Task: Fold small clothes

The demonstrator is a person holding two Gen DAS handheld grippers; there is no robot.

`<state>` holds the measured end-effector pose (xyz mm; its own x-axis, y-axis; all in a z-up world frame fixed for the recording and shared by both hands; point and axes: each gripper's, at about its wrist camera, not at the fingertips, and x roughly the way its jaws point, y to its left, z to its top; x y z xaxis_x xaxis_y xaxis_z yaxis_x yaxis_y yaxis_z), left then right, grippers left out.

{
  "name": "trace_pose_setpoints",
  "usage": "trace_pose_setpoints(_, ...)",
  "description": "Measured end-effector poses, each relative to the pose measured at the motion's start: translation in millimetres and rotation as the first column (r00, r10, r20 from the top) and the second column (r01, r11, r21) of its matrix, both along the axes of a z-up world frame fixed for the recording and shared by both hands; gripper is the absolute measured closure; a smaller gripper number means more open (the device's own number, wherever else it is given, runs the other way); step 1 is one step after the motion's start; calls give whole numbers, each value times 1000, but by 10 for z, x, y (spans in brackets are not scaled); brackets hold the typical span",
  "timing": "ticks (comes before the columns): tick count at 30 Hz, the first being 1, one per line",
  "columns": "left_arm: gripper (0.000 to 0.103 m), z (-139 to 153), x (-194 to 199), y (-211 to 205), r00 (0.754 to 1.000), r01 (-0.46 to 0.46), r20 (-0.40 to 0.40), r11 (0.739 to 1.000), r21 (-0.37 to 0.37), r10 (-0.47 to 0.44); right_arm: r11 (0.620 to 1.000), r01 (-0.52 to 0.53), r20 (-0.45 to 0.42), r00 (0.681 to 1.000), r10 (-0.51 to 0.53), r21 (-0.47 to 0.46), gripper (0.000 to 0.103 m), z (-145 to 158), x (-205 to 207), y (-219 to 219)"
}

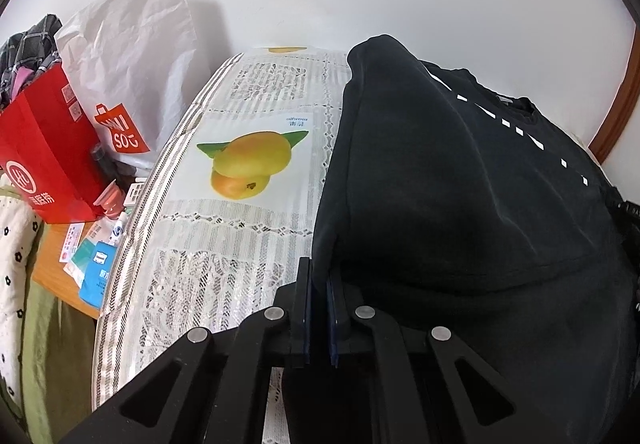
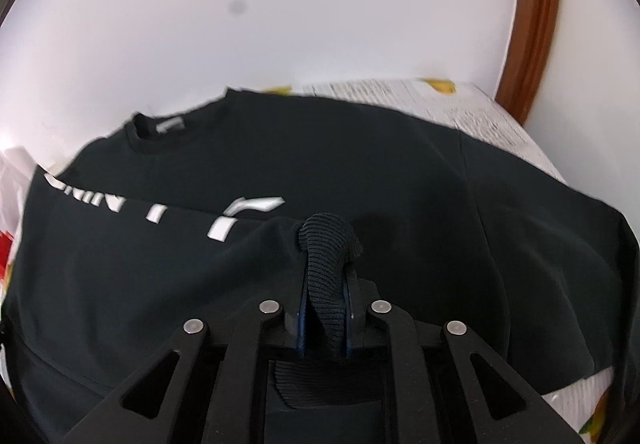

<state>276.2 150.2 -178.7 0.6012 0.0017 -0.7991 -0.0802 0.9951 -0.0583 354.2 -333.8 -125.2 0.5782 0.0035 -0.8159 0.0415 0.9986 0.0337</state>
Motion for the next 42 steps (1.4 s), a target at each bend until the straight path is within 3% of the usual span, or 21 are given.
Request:
trace_pose_setpoints(6,89,47,-118,-1,999,-24,-27,1000,-7,24,998,34,2,999,-34,-48,73,88,-309,-222)
trace_pose_setpoints(14,52,92,-499,-95,1000,-16,-26,999,-32,15,999,19,0,1000,-19,-45,49,283,-962,-414)
trace_pose_setpoints(23,51,32,-1098,-185,999,9,-50,998,-65,-12,998,-1,-8,1000,1,-60,38,236,-1943,-704)
trace_pose_setpoints(28,51,-2,-1394,-247,999,11,-38,998,-64,-13,1000,2,-45,999,-2,-16,38,90,-2325,-826)
trace_pose_setpoints(36,53,0,-1725,-404,999,36,-15,999,1,-36,999,-28,-72,997,27,-17,38,-114,-2753,-792)
trace_pose_setpoints(39,71,-21,-1803,-468,999,46,-15,998,48,-45,1000,-29,-67,997,29,-7,49,-155,-2841,-790)
trace_pose_setpoints(41,90,-17,-1837,-496,997,73,-17,997,28,-72,999,-46,-55,997,45,-11,75,-140,-2886,-763)
trace_pose_setpoints(42,91,-18,-1855,-505,997,76,-18,997,29,-75,998,-52,-45,998,51,-21,81,-128,-2906,-744)
